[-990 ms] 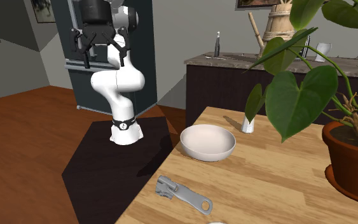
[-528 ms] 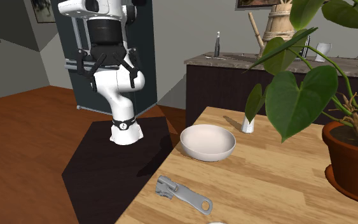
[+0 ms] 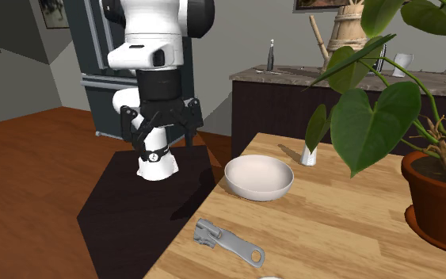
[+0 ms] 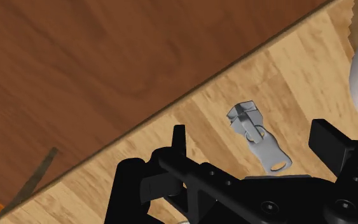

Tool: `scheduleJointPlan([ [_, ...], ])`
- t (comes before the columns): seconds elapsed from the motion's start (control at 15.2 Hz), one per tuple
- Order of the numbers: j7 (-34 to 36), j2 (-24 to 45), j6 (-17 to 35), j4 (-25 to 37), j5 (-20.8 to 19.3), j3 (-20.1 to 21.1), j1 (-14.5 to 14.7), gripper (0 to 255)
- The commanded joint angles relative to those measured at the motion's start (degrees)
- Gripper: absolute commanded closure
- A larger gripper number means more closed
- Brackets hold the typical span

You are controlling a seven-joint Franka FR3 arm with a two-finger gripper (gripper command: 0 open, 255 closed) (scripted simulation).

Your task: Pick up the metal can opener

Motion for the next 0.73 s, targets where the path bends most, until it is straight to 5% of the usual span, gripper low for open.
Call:
scheduleJointPlan([
  [0.0,-1.2,3.9,0.8,2.1,-0.7,0.8,0.7,0],
  [0.66,-6.0,24.7,2.9,15.3,-6.4,4.3,4.7,0],
])
